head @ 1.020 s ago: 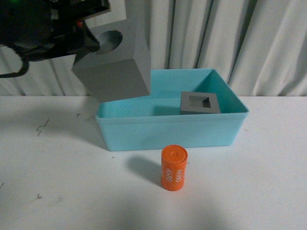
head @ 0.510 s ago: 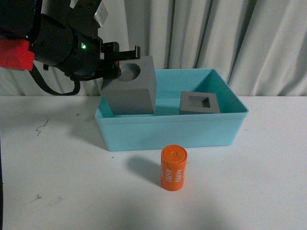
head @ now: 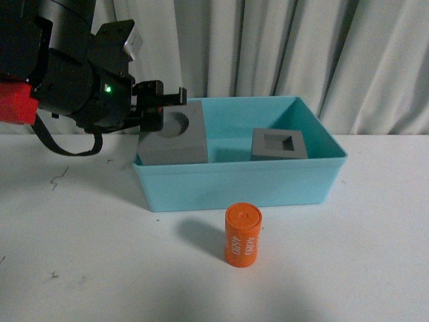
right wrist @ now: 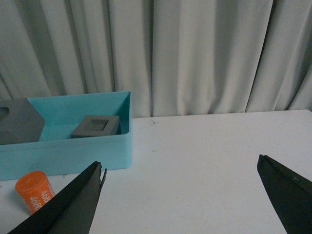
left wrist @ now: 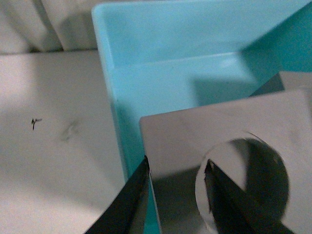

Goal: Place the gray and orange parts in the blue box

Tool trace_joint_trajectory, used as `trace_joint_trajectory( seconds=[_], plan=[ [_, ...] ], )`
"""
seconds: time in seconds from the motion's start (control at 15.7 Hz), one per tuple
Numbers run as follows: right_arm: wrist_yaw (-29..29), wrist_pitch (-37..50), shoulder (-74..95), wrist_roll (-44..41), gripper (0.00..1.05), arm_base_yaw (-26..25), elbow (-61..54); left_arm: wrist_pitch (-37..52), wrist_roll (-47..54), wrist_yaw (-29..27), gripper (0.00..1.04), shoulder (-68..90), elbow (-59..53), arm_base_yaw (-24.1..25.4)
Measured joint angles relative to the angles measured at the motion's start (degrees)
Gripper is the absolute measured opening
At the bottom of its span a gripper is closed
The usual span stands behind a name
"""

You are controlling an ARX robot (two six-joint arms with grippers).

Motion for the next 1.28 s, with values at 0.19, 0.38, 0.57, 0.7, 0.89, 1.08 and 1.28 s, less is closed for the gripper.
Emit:
trace_joint_trajectory(
  seconds=[0.19,0.38,0.57,0.7,0.89,1.08,1.28],
  plan=[
    [0.0,0.0,0.0,0.0,0.98,0.0,0.0,-0.1,-0.7,0.0,0.60,-2.4,-3.2,0.1],
    [0.0,0.0,0.0,0.0,0.98,0.0,0.0,-0.8,-6.6,2.8,0.88,-15.3,-12.0,1.4],
    [0.0,0.0,0.0,0.0,0.98,0.0,0.0,-11.7,-15.5,7.2,0.98,-42.4,-27.7,5.8],
    [0.0,0.0,0.0,0.0,0.98,0.0,0.0,-23.7,-21.1,7.5,0.98,-59.4,-37.3,10.0],
    [0.0,0.0,0.0,0.0,0.98,0.0,0.0,-43.4,-22.9,7.8,0.98,-91.1,-48.1,23.9],
    [0.0,0.0,0.0,0.0,0.98,0.0,0.0,-10.0,7.6,-1.1,0.02,-109.0,-64.3,14.4],
    [0.0,0.0,0.0,0.0,0.98,0.0,0.0,-10.4,7.7,-1.3,0.02,-111.0,-66.6,14.4]
  ],
)
